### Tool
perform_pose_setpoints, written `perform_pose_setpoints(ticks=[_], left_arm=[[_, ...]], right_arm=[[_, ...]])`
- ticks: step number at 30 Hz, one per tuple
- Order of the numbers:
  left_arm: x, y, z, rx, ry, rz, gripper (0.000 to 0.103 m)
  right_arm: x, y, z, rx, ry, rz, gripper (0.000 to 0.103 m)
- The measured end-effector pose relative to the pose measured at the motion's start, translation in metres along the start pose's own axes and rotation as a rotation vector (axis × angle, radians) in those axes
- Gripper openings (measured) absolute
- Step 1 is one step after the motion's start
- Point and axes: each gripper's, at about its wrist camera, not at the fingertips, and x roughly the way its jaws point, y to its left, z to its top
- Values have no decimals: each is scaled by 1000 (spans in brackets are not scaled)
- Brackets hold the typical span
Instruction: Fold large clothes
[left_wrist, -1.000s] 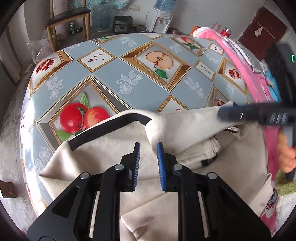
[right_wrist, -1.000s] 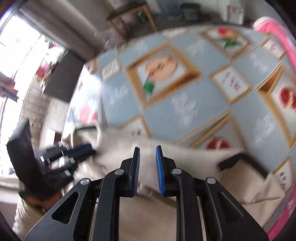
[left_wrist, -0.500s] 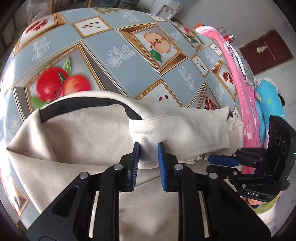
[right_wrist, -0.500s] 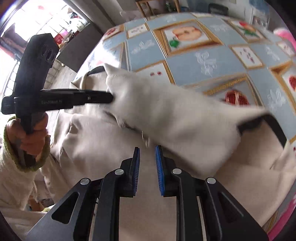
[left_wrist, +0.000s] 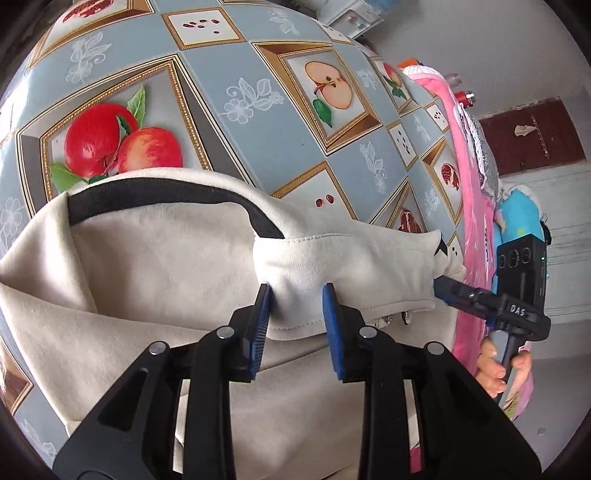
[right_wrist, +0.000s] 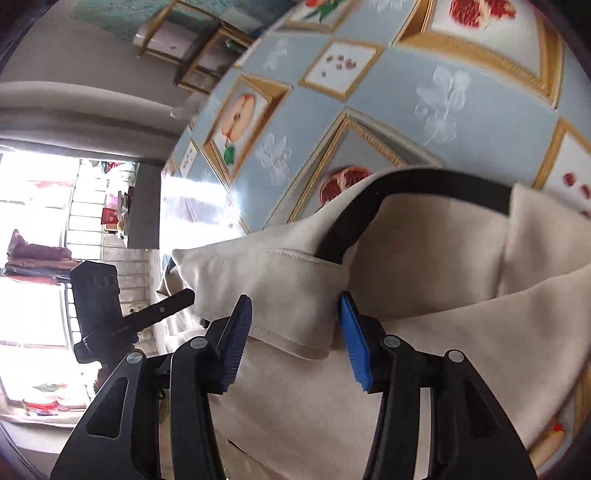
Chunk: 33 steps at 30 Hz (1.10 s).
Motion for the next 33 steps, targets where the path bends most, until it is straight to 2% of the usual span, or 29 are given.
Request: perform_pose_setpoints(ticks=[4,7,10,12,15,17,19,21,22,25,29,31,33], left_arm=[[-7,-6,-9,32,0,-36,26],[-11,-12,-13,68,1,-48,26],[0,-5,-6,7,34,-24,26],[5,0,-3,-28,41,-40,26],[4,4,-4,-32,34,-67,26],[1,0,-8,16,28,-58,25],[-2,-6,-14,87,29,-20,20],[0,-15,-20,170,31,52,16],[1,-20,-22,214,27,92,14],[7,-39,-26,346,1,217,10],[19,-62,-27,504,-72,392,8],[23,-66,-24,545,-99,432,8],[24,-66,-21,551,-107,431,8]], right_arm=[[0,3,-9,-6,8,68,48],[-1,-9,-11,52,15,123,48],[6,-24,-8,154,21,171,48],[15,-26,-6,192,31,208,48],[22,-20,-13,161,65,216,48],[21,-7,-18,89,60,183,46],[20,4,-22,21,62,142,30],[20,18,-27,-81,62,62,19],[21,26,-29,-129,63,14,17],[30,57,-36,-324,46,-191,14],[45,86,-33,-503,-4,-394,14],[50,91,-26,-535,-28,-450,13],[58,93,-22,-572,-49,-486,13]])
